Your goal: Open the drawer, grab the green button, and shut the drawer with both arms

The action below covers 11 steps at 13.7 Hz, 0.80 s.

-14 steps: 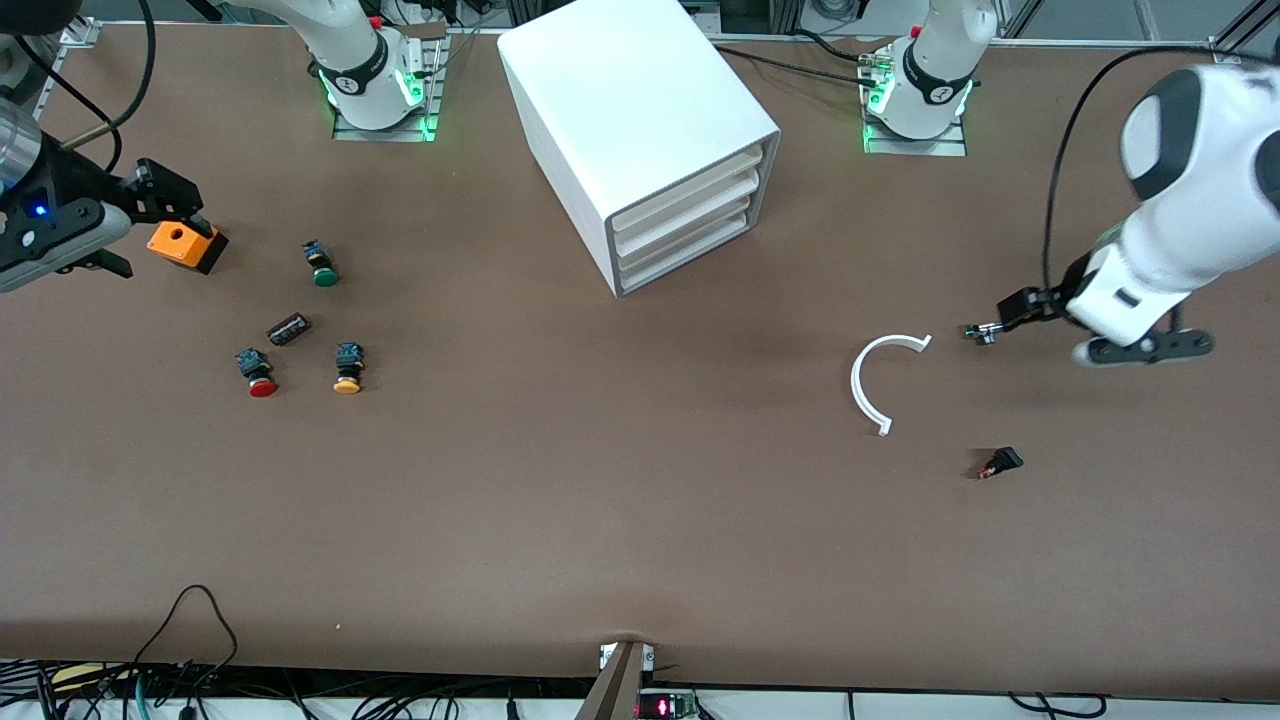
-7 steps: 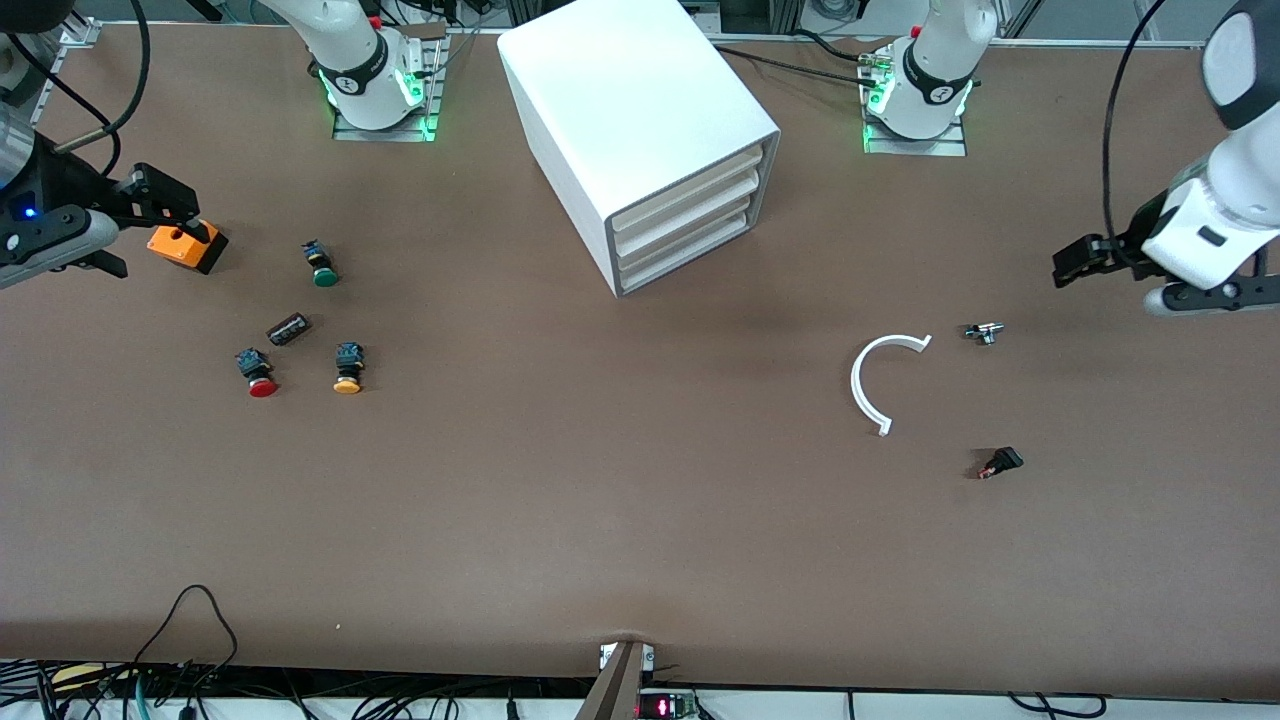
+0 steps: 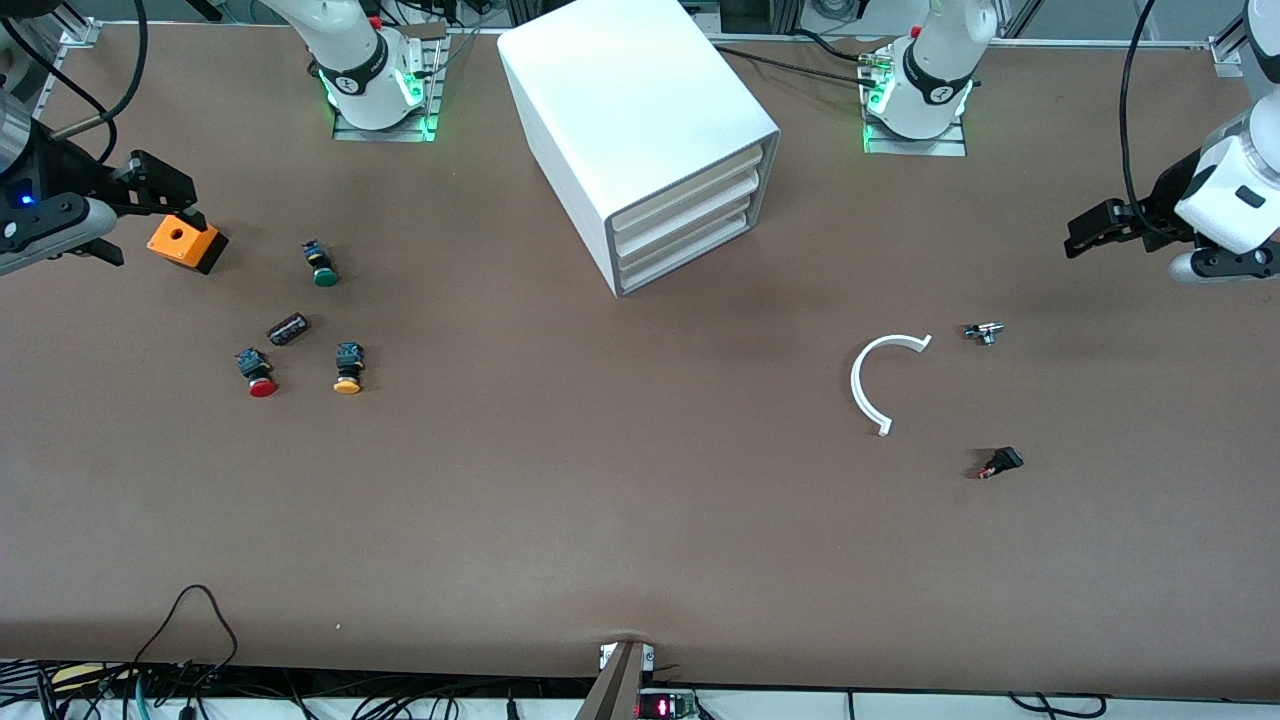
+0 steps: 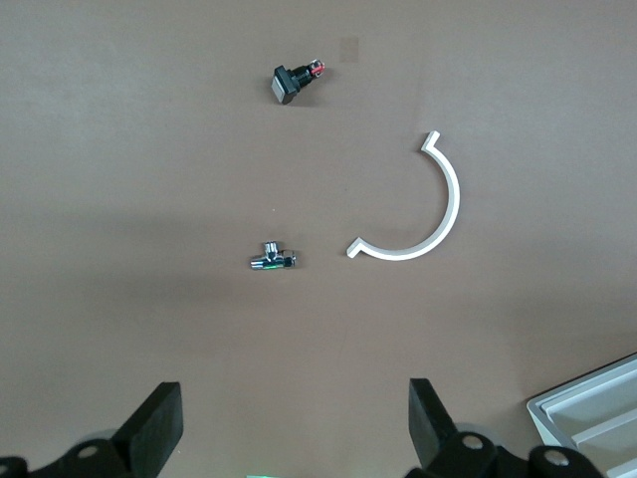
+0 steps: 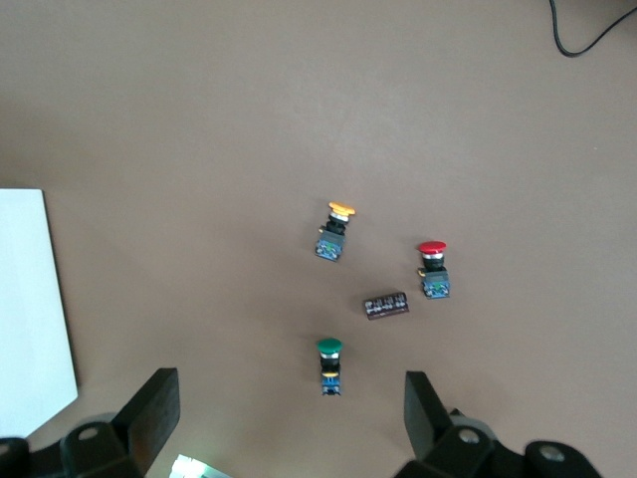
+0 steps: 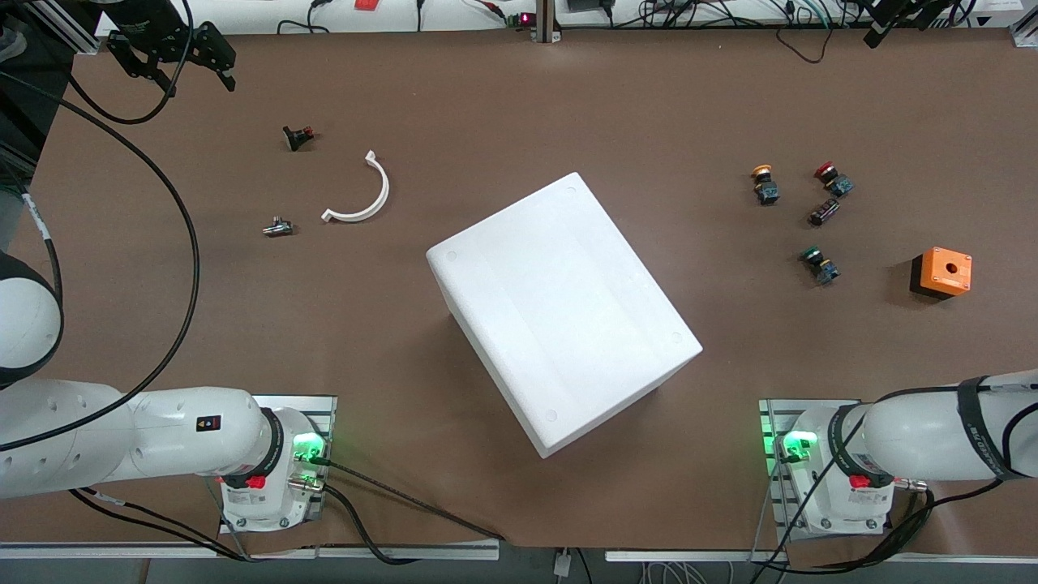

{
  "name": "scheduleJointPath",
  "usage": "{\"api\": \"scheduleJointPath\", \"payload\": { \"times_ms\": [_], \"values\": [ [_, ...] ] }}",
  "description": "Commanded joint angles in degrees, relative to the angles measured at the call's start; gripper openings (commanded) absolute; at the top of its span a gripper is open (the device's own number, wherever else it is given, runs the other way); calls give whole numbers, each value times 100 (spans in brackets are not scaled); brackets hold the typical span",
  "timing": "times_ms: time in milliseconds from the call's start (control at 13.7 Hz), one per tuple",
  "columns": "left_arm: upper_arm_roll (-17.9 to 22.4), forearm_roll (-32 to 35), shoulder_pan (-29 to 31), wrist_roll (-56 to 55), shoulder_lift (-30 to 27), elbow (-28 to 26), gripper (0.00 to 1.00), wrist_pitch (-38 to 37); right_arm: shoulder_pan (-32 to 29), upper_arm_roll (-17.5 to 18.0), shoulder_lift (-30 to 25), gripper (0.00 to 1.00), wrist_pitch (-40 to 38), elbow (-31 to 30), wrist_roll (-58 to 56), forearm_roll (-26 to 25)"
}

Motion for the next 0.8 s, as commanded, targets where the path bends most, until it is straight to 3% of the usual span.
{"api": "scheduleJointPath", "payload": {
  "times_ms": [0, 291, 728],
  "values": [
    [-68, -135, 59, 138, -104, 146, 100, -220, -112, 157, -109, 100, -155, 80, 121, -137],
    [-147, 49, 41, 155, 230, 664, 100, -379, -112, 148, -101, 100, -146, 89, 130, -103],
    [-182, 260, 24, 243, 309, 736, 100, 25, -113, 139, -21, 100, -146, 239, 121, -173]
  ]
}}
